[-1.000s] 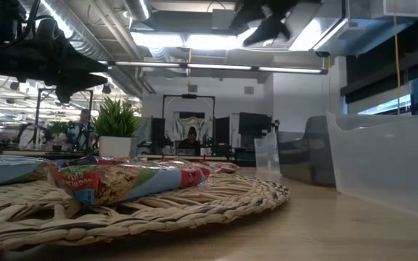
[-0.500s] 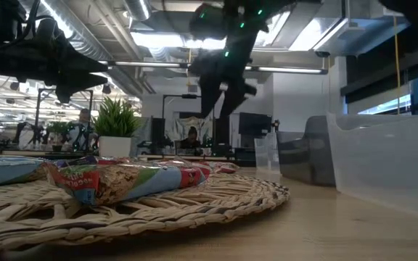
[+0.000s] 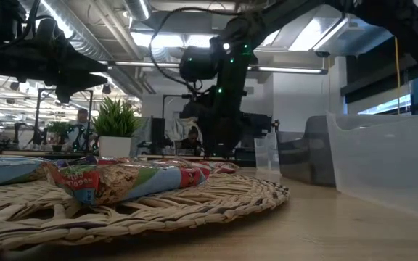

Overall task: Pick and place Granola Bars by type
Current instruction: Put the red granola bar into the top transparent bin

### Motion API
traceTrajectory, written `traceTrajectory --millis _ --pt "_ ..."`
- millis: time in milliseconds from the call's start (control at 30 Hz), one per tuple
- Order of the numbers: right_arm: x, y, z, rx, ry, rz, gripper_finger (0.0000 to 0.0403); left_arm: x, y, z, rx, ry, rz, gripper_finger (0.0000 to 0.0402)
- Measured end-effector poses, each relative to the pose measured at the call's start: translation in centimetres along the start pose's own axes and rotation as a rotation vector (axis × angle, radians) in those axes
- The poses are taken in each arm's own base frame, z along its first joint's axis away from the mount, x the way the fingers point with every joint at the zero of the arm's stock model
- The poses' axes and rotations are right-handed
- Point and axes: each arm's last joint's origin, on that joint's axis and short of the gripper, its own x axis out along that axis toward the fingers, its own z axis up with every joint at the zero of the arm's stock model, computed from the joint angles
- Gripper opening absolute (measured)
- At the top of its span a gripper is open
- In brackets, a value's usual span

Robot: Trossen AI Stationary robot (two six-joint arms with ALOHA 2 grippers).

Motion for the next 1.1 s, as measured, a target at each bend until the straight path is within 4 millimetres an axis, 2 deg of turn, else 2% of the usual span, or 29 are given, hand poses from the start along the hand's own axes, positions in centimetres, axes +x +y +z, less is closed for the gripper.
traceTrajectory --millis 233,400,1100 --pt "1.6 0.1 -0.2 -0.017 0.031 -0.008 0.0255 0.0 0.0 0.0 0.000 0.000 0.001 0.0169" --pt "1.7 0.1 -0.2 -0.002 0.035 -0.010 0.0245 0.0 0.0 0.0 0.000 0.000 0.002 0.0169" --pt "2.2 0.1 -0.3 -0.038 0.063 0.014 0.0067 0.0 0.0 0.0 0.000 -0.001 0.003 0.0169"
